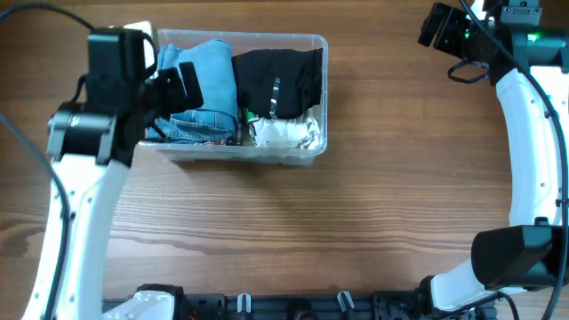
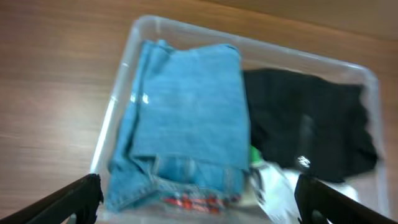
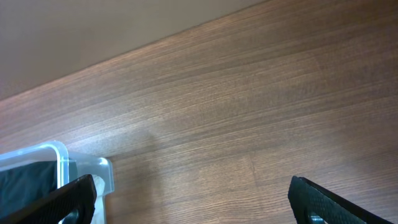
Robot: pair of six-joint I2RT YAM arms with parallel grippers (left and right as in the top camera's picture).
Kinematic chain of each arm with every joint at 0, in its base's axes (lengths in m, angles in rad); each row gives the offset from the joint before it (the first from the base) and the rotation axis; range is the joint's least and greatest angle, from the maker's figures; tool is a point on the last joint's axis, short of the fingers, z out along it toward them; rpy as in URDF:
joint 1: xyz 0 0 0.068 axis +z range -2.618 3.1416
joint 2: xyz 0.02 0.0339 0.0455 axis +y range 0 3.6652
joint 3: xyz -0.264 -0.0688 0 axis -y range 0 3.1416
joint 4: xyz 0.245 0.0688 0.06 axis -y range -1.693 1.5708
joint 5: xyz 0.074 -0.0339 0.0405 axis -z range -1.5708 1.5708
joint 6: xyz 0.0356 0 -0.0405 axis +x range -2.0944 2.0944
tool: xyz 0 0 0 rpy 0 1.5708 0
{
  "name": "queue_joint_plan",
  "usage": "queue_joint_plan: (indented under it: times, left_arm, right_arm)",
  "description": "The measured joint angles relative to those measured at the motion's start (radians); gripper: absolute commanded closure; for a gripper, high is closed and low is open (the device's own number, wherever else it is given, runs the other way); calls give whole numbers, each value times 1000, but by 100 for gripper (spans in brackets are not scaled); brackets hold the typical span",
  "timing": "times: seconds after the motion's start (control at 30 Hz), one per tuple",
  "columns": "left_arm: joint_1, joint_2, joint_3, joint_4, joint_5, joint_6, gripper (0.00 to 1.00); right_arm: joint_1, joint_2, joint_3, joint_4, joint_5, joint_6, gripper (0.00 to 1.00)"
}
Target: Pack container
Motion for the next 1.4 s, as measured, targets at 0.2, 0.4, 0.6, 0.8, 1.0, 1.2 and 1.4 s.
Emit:
queue_joint_plan:
  times: [0.2, 0.4, 0.6, 0.8, 1.0, 1.2, 1.4]
  left_arm:
    - [0, -61, -1, -148, 143, 0, 0]
    - [4, -76, -1, -179, 149, 1, 0]
    - [100, -270, -15, -96, 147, 54, 0]
    - [172, -662, -383, 375, 135, 59, 0]
    - [219, -1011, -904, 763, 187, 57, 0]
    - [204, -1192, -1212, 944, 238, 29, 0]
    - [184, -1322, -1312, 947, 222, 19, 0]
  right_arm:
    - [0, 0, 0, 0, 0, 0, 0]
    - [0, 0, 0, 0, 0, 0, 0]
    - [0, 0, 0, 1, 0, 0, 0]
    - [0, 0, 0, 0, 0, 0, 0]
    - [0, 0, 0, 0, 0, 0, 0]
    - [0, 0, 0, 0, 0, 0, 0]
    - [0, 0, 0, 2, 0, 0, 0]
